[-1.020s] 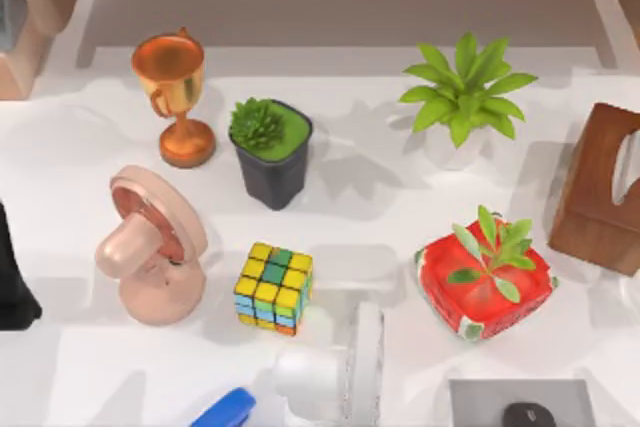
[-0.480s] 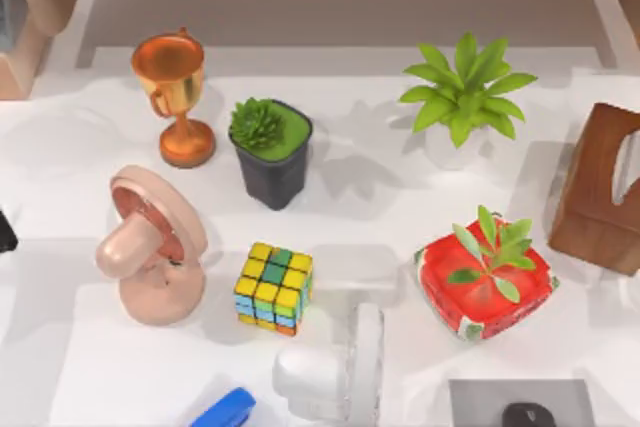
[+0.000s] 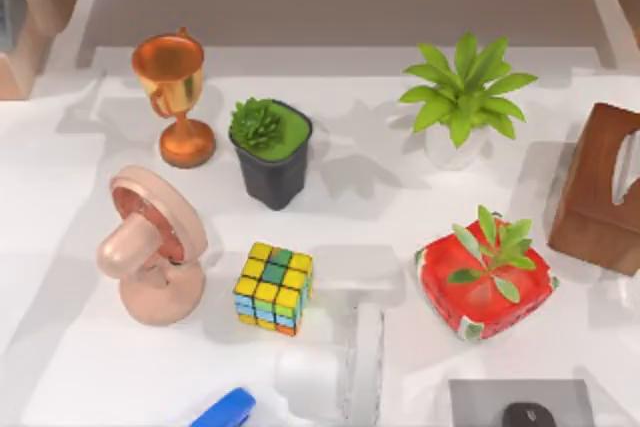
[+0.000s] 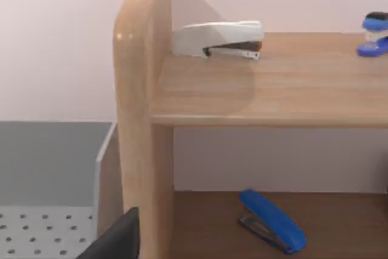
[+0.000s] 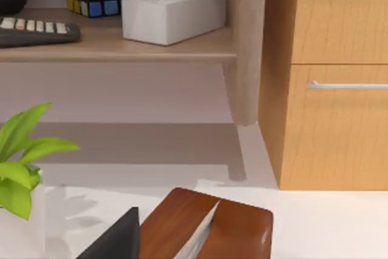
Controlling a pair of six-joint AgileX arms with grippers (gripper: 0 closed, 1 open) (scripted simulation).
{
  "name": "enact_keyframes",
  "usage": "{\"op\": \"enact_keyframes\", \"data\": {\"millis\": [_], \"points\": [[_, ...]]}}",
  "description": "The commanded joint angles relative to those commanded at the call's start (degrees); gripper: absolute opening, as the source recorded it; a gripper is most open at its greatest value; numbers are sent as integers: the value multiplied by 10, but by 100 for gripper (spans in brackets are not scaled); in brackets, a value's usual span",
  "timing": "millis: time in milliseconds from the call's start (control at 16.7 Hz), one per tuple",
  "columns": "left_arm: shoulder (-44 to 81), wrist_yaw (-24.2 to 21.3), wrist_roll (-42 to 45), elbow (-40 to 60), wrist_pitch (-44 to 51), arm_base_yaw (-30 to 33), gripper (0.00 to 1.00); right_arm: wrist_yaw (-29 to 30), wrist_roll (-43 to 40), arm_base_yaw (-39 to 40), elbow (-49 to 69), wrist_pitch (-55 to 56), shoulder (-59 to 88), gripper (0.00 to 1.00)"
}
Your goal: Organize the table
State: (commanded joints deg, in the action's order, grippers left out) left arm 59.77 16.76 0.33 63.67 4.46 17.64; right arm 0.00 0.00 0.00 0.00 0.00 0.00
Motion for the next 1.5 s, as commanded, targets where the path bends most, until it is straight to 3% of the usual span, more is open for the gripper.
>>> {"op": "enact_keyframes", "data": {"millis": [360, 660, 840, 1260, 1500], "points": [[339, 86, 1, 369, 20, 97, 100, 0, 0, 0, 0, 0, 0, 100], [530, 137, 2, 582, 33, 151, 100, 0, 0, 0, 0, 0, 0, 100], [585, 153, 3, 641, 38, 168, 100, 0, 0, 0, 0, 0, 0, 100], [594, 154, 3, 650, 38, 168, 100, 0, 0, 0, 0, 0, 0, 100], [627, 148, 2, 702, 58, 164, 100, 0, 0, 0, 0, 0, 0, 100]]}}
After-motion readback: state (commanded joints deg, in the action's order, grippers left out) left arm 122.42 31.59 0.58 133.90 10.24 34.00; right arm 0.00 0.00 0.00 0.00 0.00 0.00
